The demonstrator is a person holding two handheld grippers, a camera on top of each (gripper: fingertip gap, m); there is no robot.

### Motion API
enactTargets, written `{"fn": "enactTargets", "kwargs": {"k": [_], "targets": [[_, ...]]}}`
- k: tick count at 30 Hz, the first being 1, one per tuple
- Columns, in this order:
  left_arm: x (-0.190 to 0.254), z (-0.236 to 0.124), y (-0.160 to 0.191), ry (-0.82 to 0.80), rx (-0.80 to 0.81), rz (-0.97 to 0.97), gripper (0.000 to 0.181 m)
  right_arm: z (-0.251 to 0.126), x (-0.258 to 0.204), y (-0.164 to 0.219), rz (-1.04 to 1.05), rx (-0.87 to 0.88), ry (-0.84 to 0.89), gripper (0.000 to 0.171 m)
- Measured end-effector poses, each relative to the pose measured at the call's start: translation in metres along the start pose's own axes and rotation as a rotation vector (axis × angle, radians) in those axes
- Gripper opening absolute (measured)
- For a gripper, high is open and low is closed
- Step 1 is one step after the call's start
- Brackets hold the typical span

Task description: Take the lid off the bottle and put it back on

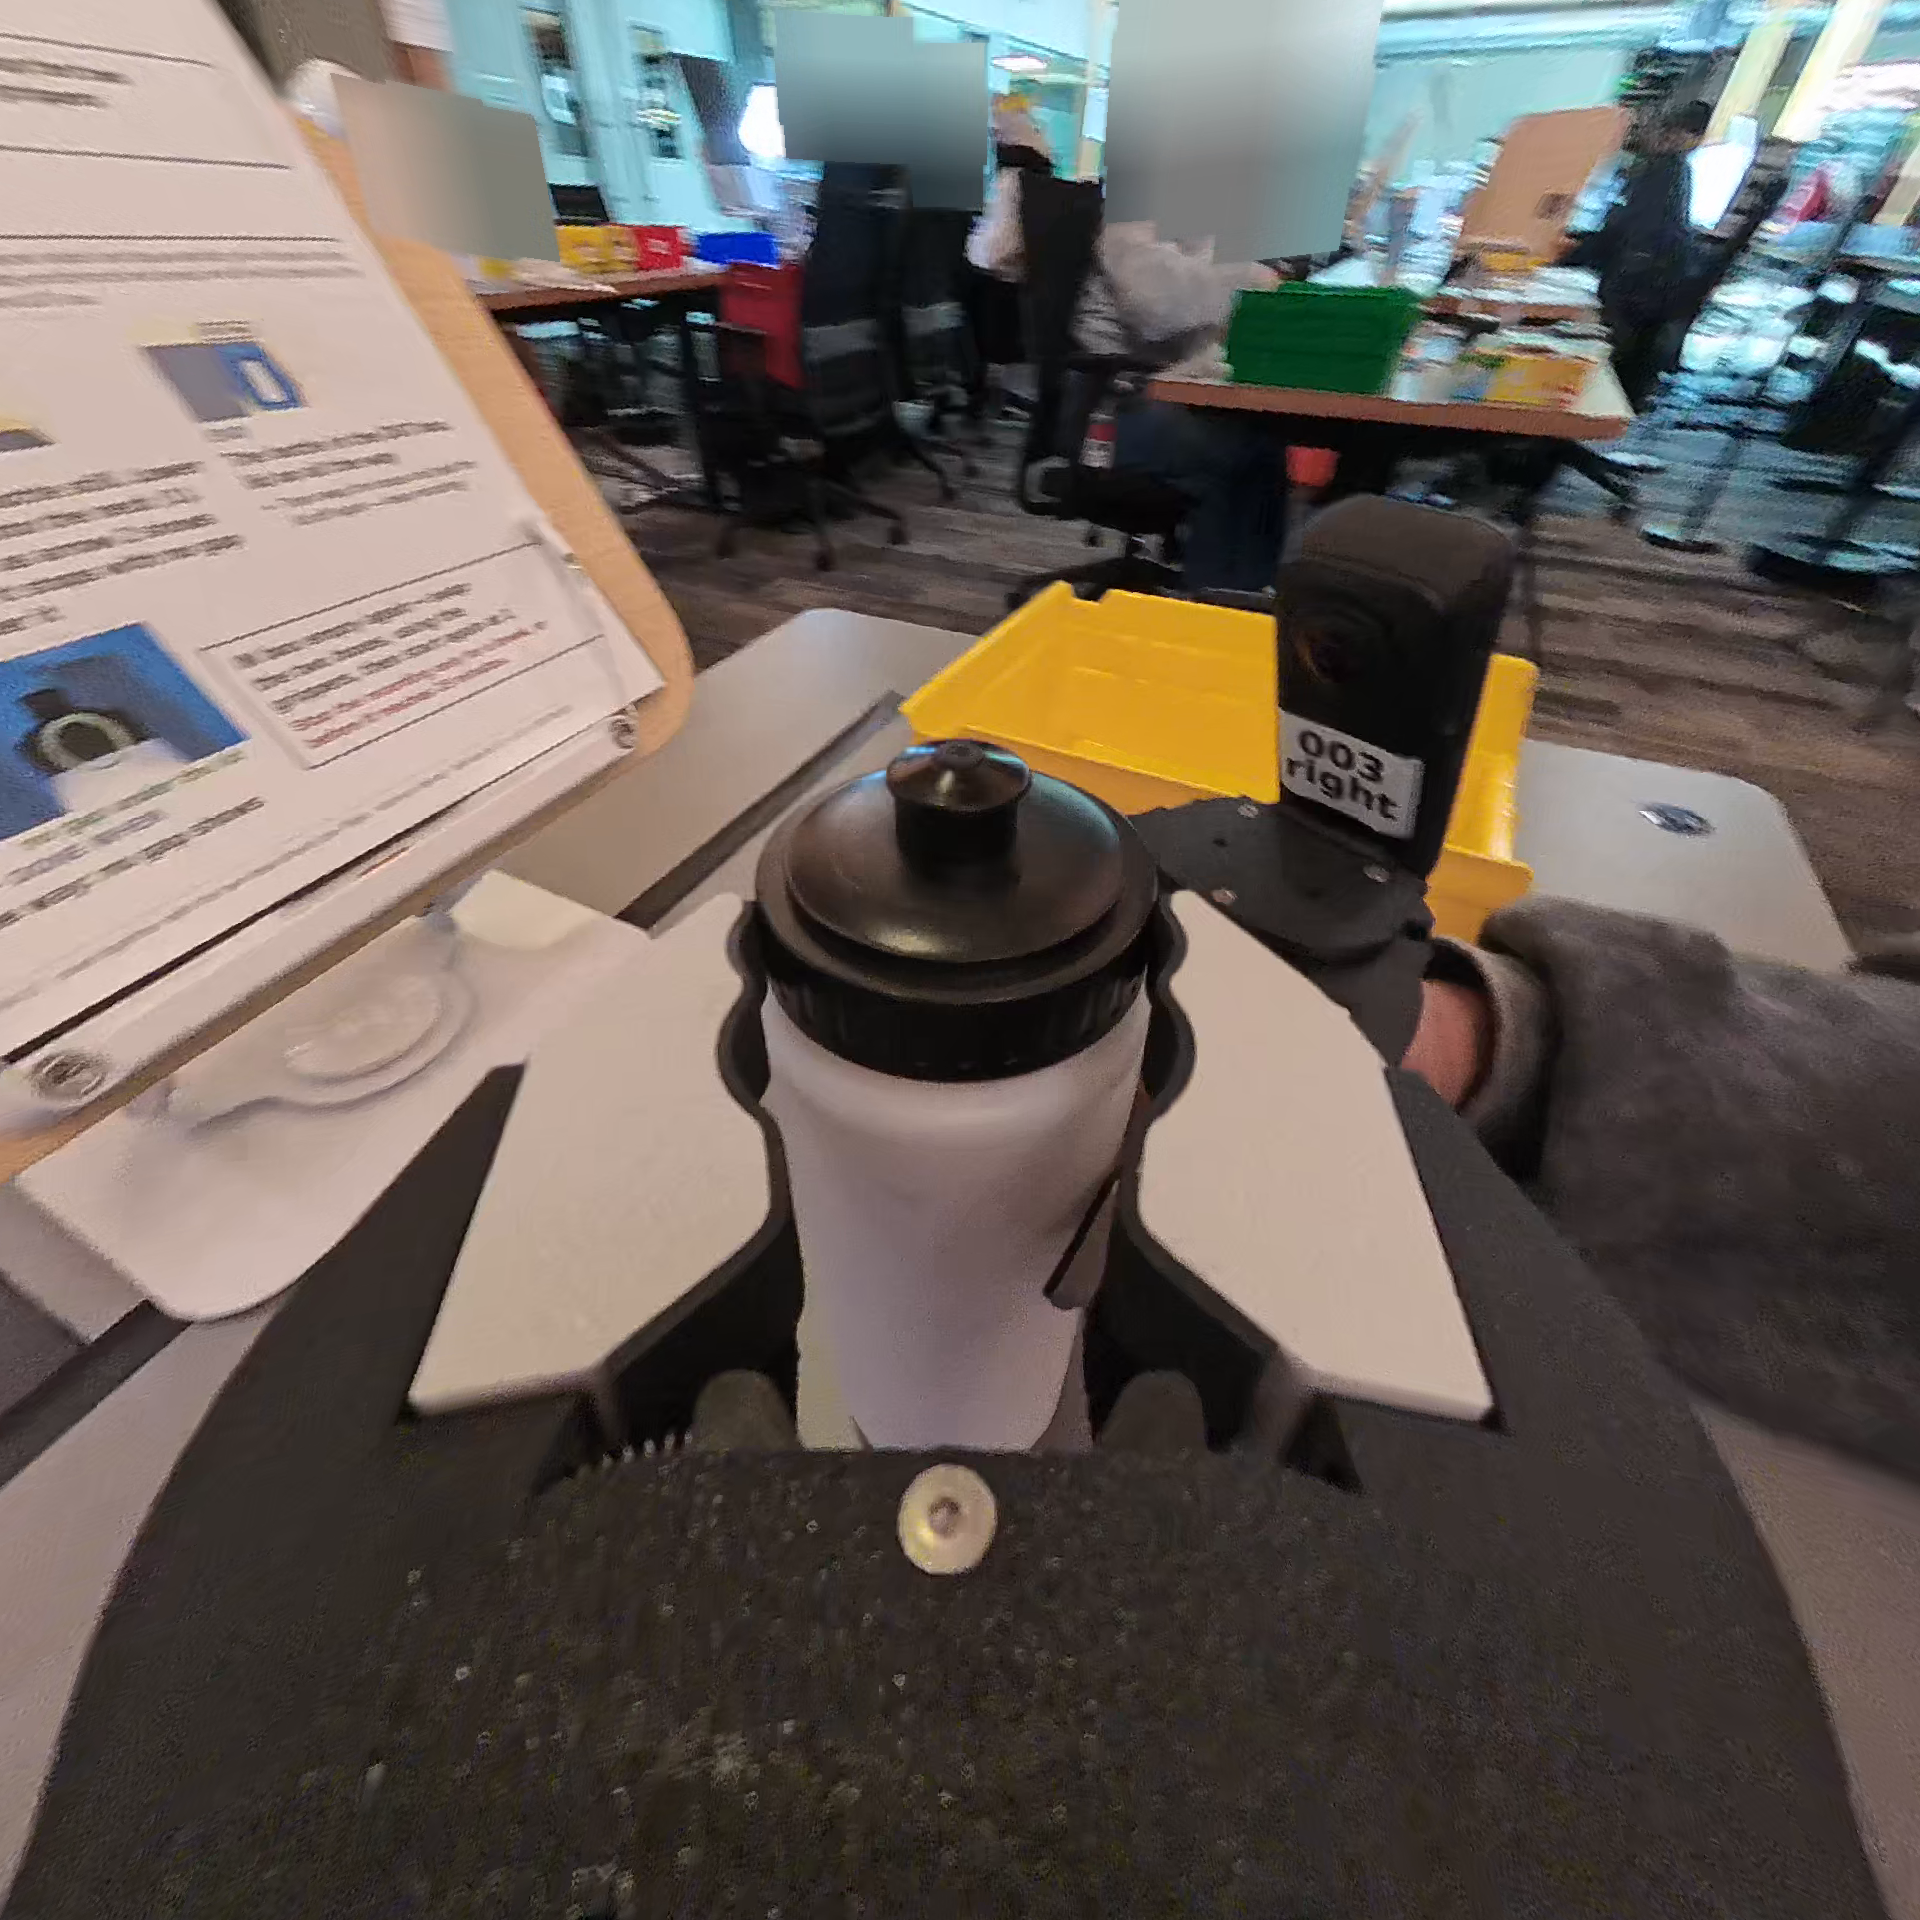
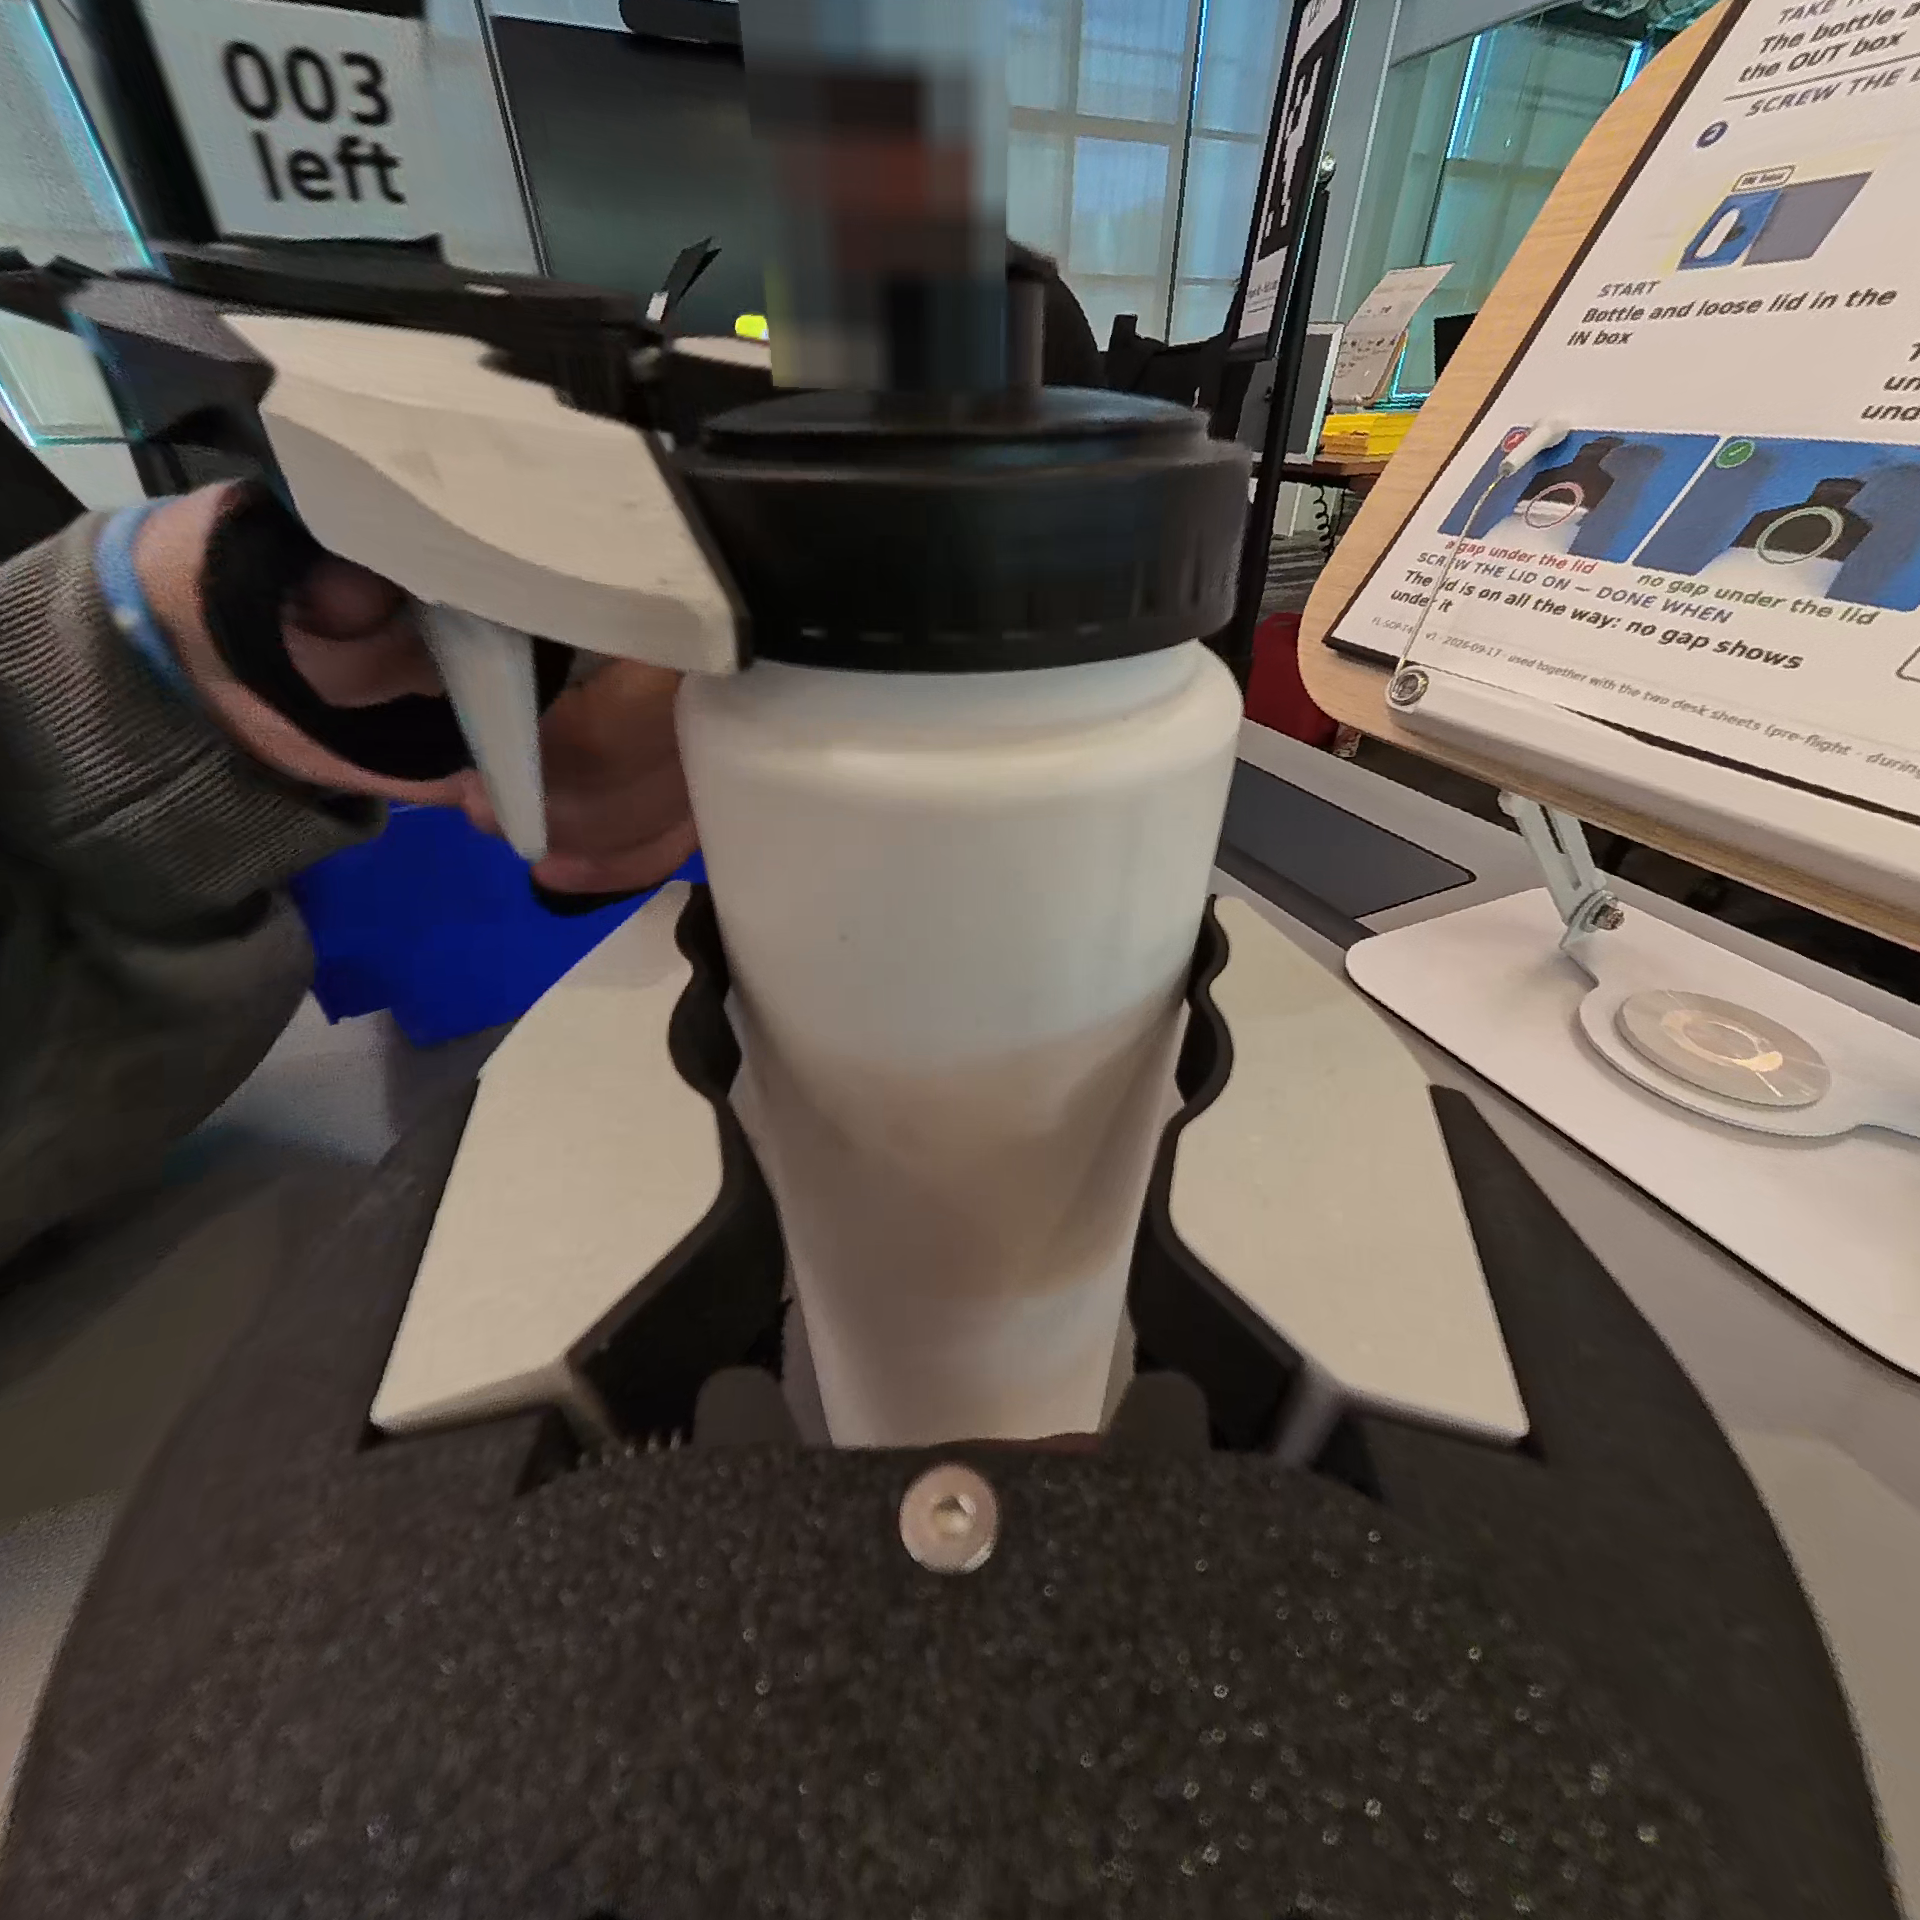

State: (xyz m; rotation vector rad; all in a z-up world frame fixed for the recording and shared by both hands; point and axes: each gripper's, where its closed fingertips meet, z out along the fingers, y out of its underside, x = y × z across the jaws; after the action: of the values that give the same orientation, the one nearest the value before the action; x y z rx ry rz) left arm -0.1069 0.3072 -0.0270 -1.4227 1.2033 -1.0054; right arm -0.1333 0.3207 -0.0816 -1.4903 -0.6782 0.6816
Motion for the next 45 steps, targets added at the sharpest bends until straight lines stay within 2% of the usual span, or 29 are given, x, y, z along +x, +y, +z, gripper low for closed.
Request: {"fn": "enactTargets", "kwargs": {"k": [4, 8, 11, 13, 16, 19, 20, 21, 23, 26, 31, 33, 38, 45], "targets": [[0.001, 0.000, 0.001, 0.153, -0.014, 0.026, 0.070, 0.000, 0.000, 0.000, 0.002, 0.000, 0.001, 0.085], [0.002, -0.004, 0.000, 0.182, 0.050, 0.011, 0.068, 0.000, 0.000, 0.000, 0.003, 0.001, -0.002, 0.085], [-0.002, -0.013, -0.014, 0.097, 0.184, -0.106, 0.093, 0.000, 0.000, 0.000, 0.002, 0.001, -0.002, 0.085], [0.001, -0.022, -0.028, 0.009, 0.296, -0.166, 0.094, 0.000, 0.000, 0.000, 0.003, 0.003, -0.001, 0.085], [0.003, -0.028, -0.035, -0.253, 0.394, -0.209, 0.094, 0.000, 0.000, 0.000, 0.004, 0.003, 0.002, 0.085], [0.004, -0.027, -0.024, -0.583, 0.342, -0.183, 0.106, 0.001, 0.000, 0.000, 0.005, 0.001, 0.004, 0.085], [0.005, -0.027, -0.021, -0.679, 0.318, -0.186, 0.105, 0.001, 0.000, 0.000, 0.005, 0.000, 0.005, 0.085], [0.007, -0.025, -0.017, -0.751, 0.291, -0.207, 0.101, 0.001, 0.000, 0.000, 0.005, 0.000, 0.005, 0.085], [0.006, -0.020, -0.006, -0.881, 0.206, -0.232, 0.107, 0.001, 0.000, 0.000, 0.006, -0.001, 0.005, 0.085], [0.001, -0.016, -0.004, -1.004, 0.198, -0.293, 0.100, 0.001, 0.000, 0.000, 0.007, -0.002, 0.005, 0.084], [-0.008, -0.010, -0.011, -1.078, 0.191, -0.315, 0.093, 0.001, 0.000, 0.000, 0.007, -0.006, 0.008, 0.084], [-0.013, -0.004, -0.008, -1.074, 0.151, -0.323, 0.080, 0.000, 0.000, 0.000, 0.008, -0.005, 0.008, 0.084], [-0.016, 0.000, -0.002, -0.980, 0.086, -0.250, 0.075, 0.001, 0.000, 0.000, 0.007, -0.004, 0.012, 0.084], [-0.009, 0.002, 0.001, -0.567, 0.020, -0.136, 0.073, 0.000, -0.001, 0.000, 0.008, 0.006, 0.006, 0.084]]}}
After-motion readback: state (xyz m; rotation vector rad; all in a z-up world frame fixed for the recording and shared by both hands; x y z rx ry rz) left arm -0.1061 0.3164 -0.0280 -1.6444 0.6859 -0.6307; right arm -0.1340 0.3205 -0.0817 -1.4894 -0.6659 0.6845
